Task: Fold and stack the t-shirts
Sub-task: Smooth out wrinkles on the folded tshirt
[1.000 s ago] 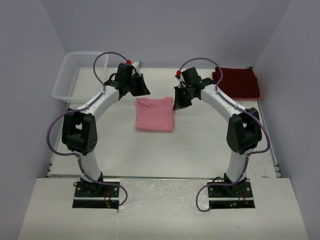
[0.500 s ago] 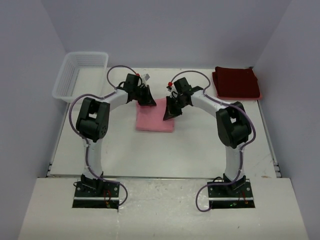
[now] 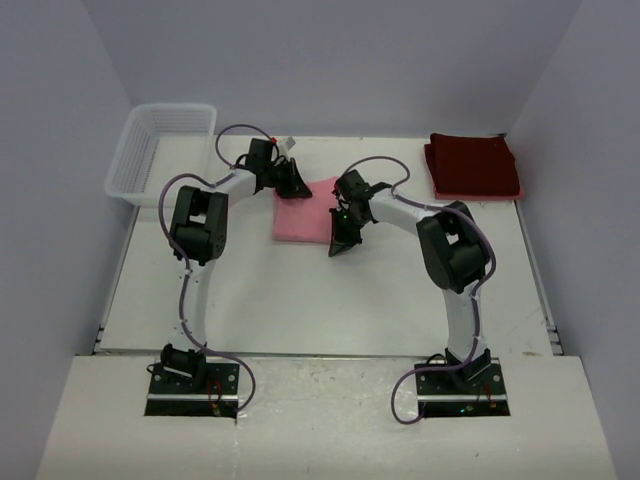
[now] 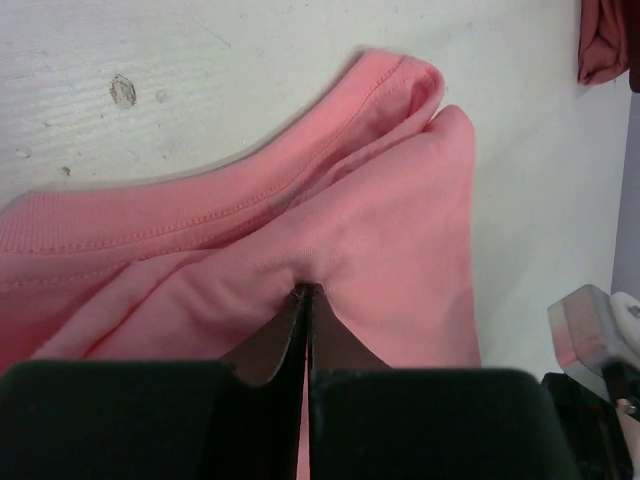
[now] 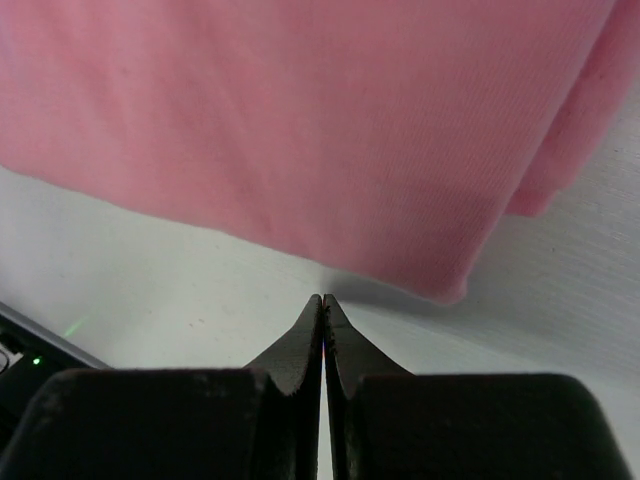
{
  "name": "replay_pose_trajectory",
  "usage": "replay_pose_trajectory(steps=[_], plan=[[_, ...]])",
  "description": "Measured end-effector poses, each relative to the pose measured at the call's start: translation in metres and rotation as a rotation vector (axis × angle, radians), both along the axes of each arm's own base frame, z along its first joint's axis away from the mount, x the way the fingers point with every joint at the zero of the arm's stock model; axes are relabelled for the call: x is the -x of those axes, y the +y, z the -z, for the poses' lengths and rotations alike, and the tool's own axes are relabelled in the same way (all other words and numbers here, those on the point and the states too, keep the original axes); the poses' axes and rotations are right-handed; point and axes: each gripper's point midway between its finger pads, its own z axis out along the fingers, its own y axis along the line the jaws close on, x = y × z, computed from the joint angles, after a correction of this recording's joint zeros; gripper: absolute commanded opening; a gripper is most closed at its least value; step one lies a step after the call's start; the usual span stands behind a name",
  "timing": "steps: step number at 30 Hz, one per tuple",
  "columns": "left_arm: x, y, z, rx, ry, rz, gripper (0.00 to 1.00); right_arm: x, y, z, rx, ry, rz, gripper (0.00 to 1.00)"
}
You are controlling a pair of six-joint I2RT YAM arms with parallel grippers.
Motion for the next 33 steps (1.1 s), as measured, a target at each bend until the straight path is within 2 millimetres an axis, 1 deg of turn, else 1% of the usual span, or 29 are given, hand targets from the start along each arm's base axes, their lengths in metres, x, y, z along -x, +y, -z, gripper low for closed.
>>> replay_pose_trajectory(steps=[3,9,11,13,15,16,20,22,24,26,28,30,33], plan=[[-0.003,0.001,-0.001,0.011,-0.006,0.010,0.00,0.007,-0.001,0.010,0.031,0.022,0.009,0.00],[0.002,0.002,-0.004,0.005,-0.018,0.036,0.00,0.007,-0.004,0.008,0.040,0.002,0.013,0.00],[0.009,0.004,-0.010,0.004,-0.019,0.041,0.00,0.008,-0.007,0.004,0.048,-0.010,0.012,0.00],[0.017,0.006,-0.021,0.006,-0.026,0.044,0.00,0.007,-0.008,-0.006,0.045,-0.033,0.010,0.00],[0.024,0.007,-0.036,0.010,-0.042,0.047,0.00,0.004,-0.006,-0.022,0.037,-0.065,0.008,0.00],[0.027,0.008,-0.045,0.013,-0.058,0.048,0.00,0.000,-0.005,-0.031,0.033,-0.078,0.007,0.00],[0.036,0.011,-0.078,0.023,-0.113,0.047,0.00,-0.027,0.009,-0.066,-0.012,-0.164,0.006,0.00],[0.042,0.013,-0.087,0.023,-0.129,0.038,0.00,-0.045,0.016,-0.082,-0.040,-0.199,0.010,0.00],[0.050,0.016,-0.091,0.022,-0.119,0.016,0.00,-0.066,0.020,-0.087,-0.057,-0.222,0.021,0.00],[0.060,0.020,-0.086,0.018,-0.091,-0.007,0.00,-0.087,0.022,-0.081,-0.061,-0.224,0.035,0.00],[0.071,0.023,-0.074,0.009,-0.053,-0.026,0.00,-0.098,0.020,-0.063,-0.055,-0.190,0.044,0.00],[0.085,0.027,-0.051,-0.010,0.007,-0.047,0.00,-0.102,0.015,-0.040,-0.034,-0.143,0.056,0.00],[0.114,0.034,-0.014,-0.060,0.114,-0.078,0.00,-0.095,0.005,-0.008,-0.003,-0.053,0.065,0.00]])
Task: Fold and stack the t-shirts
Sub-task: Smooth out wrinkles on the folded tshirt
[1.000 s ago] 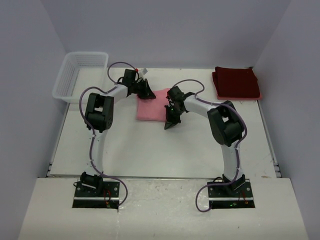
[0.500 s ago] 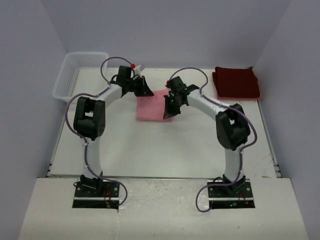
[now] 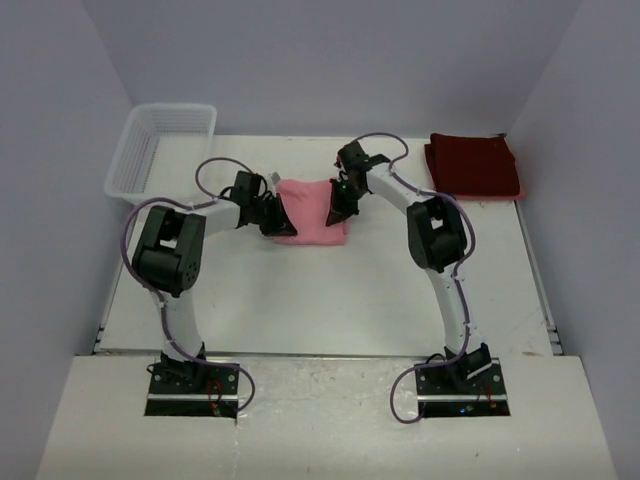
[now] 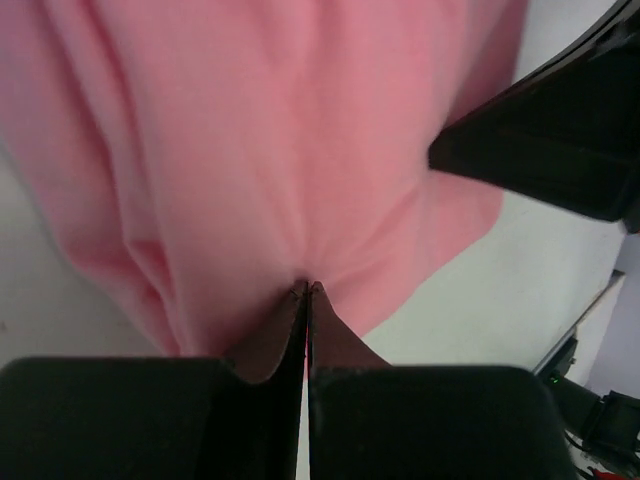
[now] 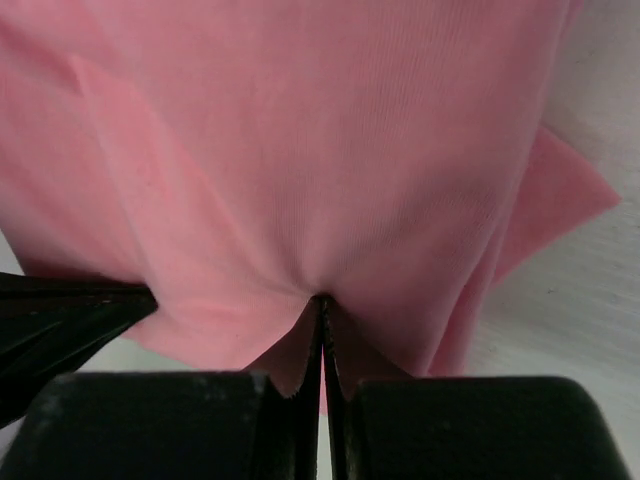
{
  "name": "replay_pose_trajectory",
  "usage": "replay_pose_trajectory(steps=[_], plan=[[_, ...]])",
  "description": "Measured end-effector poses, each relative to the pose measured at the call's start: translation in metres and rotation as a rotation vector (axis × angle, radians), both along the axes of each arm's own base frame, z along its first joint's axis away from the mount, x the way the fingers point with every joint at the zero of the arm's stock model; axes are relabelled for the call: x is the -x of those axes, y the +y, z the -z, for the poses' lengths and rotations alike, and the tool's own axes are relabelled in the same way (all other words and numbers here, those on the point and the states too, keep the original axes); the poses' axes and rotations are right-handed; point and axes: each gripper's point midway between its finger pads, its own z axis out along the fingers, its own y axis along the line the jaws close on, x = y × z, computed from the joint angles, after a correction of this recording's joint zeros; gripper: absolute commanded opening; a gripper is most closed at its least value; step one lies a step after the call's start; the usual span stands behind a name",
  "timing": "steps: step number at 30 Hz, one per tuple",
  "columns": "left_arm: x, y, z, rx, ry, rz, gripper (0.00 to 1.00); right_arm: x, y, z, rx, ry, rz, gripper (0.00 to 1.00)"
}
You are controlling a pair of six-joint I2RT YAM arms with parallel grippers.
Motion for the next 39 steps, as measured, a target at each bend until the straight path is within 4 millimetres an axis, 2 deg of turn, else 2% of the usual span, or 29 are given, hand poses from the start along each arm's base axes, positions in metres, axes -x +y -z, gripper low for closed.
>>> replay_pose_trajectory(steps=[2,5,10,15,18,23,25,28,31,33,36,39], plan=[[0.020,0.003,0.019,-0.033,0.055,-0.011,0.00,0.005,0.000,0.007,-0.014,0.043,0.003,0.00],[0.035,0.006,0.021,-0.055,0.066,-0.033,0.00,0.005,0.001,0.006,-0.021,0.048,0.003,0.00],[0.038,0.023,0.013,-0.144,0.026,-0.095,0.00,0.008,0.001,0.007,-0.025,0.053,-0.002,0.00],[0.044,0.033,0.020,-0.191,0.037,-0.122,0.00,0.026,-0.008,-0.001,-0.026,0.050,-0.023,0.00],[0.044,0.039,0.010,-0.212,0.018,-0.141,0.00,0.038,-0.015,-0.022,-0.028,0.023,-0.040,0.00],[0.031,0.039,-0.025,-0.204,-0.049,-0.162,0.00,0.039,-0.017,-0.088,-0.081,-0.115,-0.055,0.00],[0.016,0.035,-0.044,-0.193,-0.086,-0.168,0.00,0.039,-0.017,-0.110,-0.102,-0.163,-0.062,0.00],[-0.018,0.025,-0.076,-0.165,-0.163,-0.178,0.00,0.038,-0.015,-0.122,-0.124,-0.195,-0.070,0.00],[-0.053,0.016,-0.092,-0.147,-0.209,-0.183,0.00,0.038,-0.012,-0.111,-0.130,-0.174,-0.077,0.00],[-0.073,0.014,-0.086,-0.148,-0.213,-0.184,0.00,0.039,-0.010,-0.094,-0.124,-0.137,-0.080,0.00],[-0.087,0.016,-0.059,-0.159,-0.171,-0.177,0.00,0.040,-0.010,-0.063,-0.105,-0.072,-0.081,0.00],[-0.087,0.021,-0.022,-0.176,-0.097,-0.169,0.00,0.045,-0.009,-0.034,-0.091,0.001,-0.078,0.00]])
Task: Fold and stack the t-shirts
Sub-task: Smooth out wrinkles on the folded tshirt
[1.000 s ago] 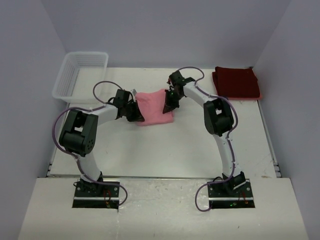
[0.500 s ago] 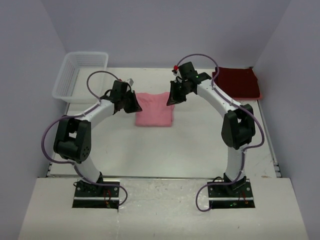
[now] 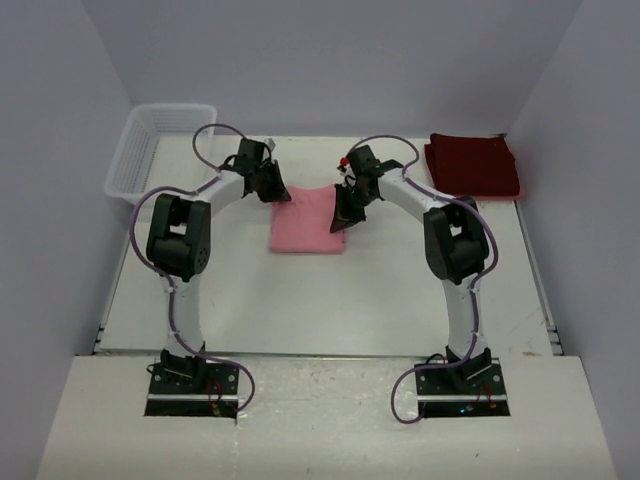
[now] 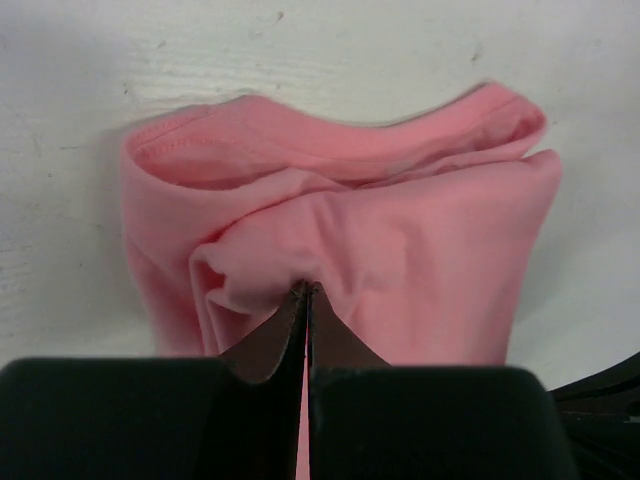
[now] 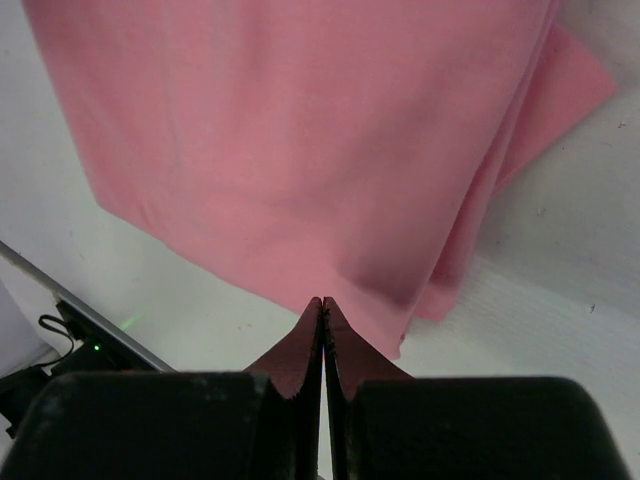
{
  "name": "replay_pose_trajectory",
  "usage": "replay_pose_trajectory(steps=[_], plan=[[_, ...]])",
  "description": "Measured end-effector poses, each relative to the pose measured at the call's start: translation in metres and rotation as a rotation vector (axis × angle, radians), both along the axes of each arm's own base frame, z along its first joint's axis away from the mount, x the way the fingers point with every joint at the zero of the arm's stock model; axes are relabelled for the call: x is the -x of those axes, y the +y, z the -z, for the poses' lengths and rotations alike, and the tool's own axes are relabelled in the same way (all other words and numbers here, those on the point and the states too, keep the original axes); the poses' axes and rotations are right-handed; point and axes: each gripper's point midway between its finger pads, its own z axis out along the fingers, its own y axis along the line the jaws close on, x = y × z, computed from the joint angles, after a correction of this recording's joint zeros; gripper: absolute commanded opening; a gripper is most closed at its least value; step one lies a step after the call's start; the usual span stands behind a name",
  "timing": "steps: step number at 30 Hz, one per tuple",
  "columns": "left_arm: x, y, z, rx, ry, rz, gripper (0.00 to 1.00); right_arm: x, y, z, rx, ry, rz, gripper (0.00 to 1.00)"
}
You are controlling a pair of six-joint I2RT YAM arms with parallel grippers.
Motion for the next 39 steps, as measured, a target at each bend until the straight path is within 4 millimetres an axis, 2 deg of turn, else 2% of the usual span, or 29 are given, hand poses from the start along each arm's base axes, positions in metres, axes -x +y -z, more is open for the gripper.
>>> replay_pose_trajectory(steps=[3,6,9,14,17,20,25,28,31,33,36,39], plan=[[0.002,0.005,0.028,-0.008,0.058,-0.007,0.00,0.002,-0.001,0.013,0.013,0.035,0.011,0.00],[-0.003,0.010,0.039,-0.010,0.081,-0.016,0.00,0.003,0.000,0.014,0.014,0.046,0.022,0.00],[-0.011,0.020,0.037,-0.017,0.068,-0.037,0.00,0.006,-0.001,0.018,0.016,0.062,0.034,0.00],[-0.022,0.052,0.037,-0.030,0.060,-0.087,0.00,0.025,-0.007,0.038,0.047,0.136,0.053,0.00],[-0.025,0.065,0.036,-0.024,0.058,-0.105,0.00,0.029,-0.006,0.040,0.050,0.151,0.057,0.00],[-0.025,0.064,0.034,-0.007,0.060,-0.096,0.00,0.031,-0.003,0.040,0.050,0.148,0.051,0.00],[-0.014,0.049,0.028,0.048,0.060,-0.040,0.00,0.037,-0.002,0.035,0.089,0.101,0.034,0.00],[-0.005,0.039,0.014,0.073,0.049,-0.007,0.00,0.037,-0.003,0.014,0.091,0.044,0.032,0.01],[0.001,0.026,-0.013,0.087,0.000,0.034,0.00,0.030,-0.004,-0.014,0.076,-0.036,0.035,0.23],[0.005,0.014,-0.039,0.095,-0.052,0.066,0.01,0.021,-0.003,-0.030,0.074,-0.083,0.035,0.49],[0.012,-0.008,-0.078,0.110,-0.133,0.114,0.01,0.005,-0.003,-0.047,0.070,-0.144,0.037,0.60],[0.018,-0.029,-0.097,0.119,-0.177,0.157,0.00,-0.007,-0.004,-0.059,0.065,-0.177,0.045,0.62]])
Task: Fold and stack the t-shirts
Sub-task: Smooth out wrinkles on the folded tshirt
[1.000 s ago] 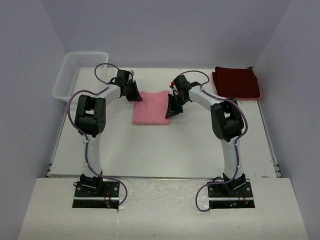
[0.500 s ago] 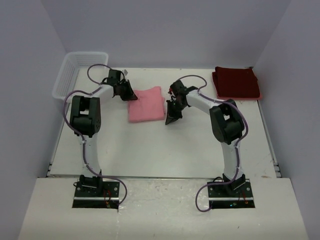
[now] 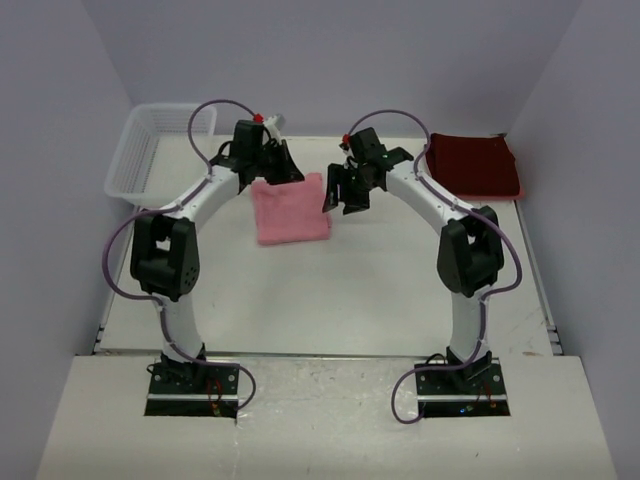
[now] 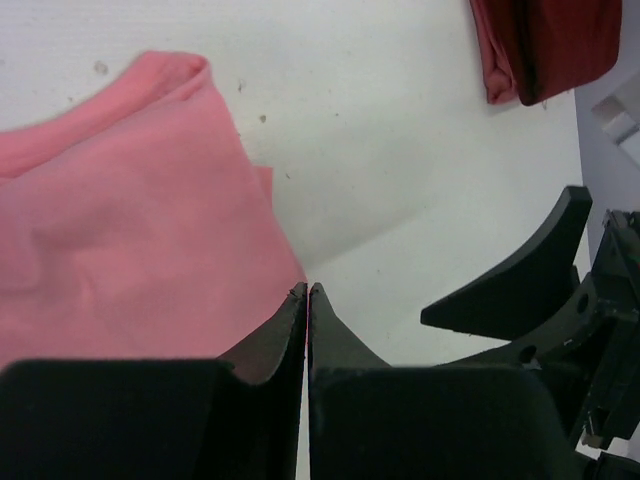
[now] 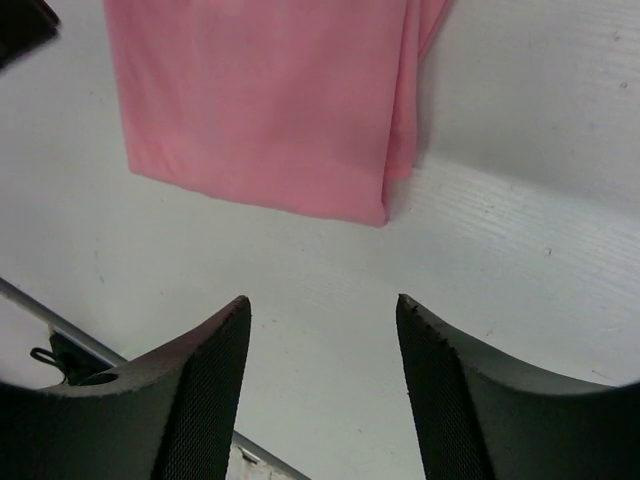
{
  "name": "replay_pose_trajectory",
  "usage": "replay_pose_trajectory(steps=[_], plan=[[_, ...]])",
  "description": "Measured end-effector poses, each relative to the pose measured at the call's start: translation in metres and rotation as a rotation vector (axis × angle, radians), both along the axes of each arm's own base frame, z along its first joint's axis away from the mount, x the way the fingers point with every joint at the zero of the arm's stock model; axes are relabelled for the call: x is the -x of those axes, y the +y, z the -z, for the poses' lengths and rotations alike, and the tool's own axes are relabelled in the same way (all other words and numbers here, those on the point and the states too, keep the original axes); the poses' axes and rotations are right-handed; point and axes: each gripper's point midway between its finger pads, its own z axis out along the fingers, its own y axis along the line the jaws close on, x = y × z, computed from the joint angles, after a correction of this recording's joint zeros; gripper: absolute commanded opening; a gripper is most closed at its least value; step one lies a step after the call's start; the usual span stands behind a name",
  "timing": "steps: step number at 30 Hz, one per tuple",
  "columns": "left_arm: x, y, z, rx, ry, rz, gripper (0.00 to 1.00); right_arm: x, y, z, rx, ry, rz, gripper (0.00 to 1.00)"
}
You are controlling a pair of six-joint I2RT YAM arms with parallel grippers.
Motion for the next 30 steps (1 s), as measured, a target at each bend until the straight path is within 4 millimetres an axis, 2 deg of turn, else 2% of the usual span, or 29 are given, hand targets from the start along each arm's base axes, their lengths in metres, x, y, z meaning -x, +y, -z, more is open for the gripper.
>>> replay_pose_trajectory(steps=[2,5,8,13,19,26,30], plan=[[0.005,-0.014,0.003,-0.005,0.002,0.025,0.00,-0.008,-0.002,-0.002,0.000,-0.009,0.005,0.63],[0.011,-0.031,0.027,-0.021,0.040,0.056,0.00,-0.020,-0.006,0.003,0.011,-0.008,0.010,0.62],[0.013,-0.038,0.068,-0.051,0.109,0.066,0.00,-0.025,-0.012,0.015,0.032,0.009,0.009,0.63],[0.019,-0.031,0.141,-0.111,0.242,0.044,0.00,-0.026,-0.023,0.035,0.059,0.055,0.010,0.71],[0.025,-0.031,0.143,-0.078,0.215,0.036,0.00,-0.032,-0.028,0.039,0.007,0.088,0.000,0.74],[0.066,-0.028,0.143,-0.080,0.237,0.039,0.00,-0.026,-0.023,0.046,-0.061,0.144,-0.015,0.73],[0.089,-0.037,0.143,-0.087,0.247,0.069,0.00,-0.012,-0.019,0.065,-0.098,0.209,-0.003,0.73]])
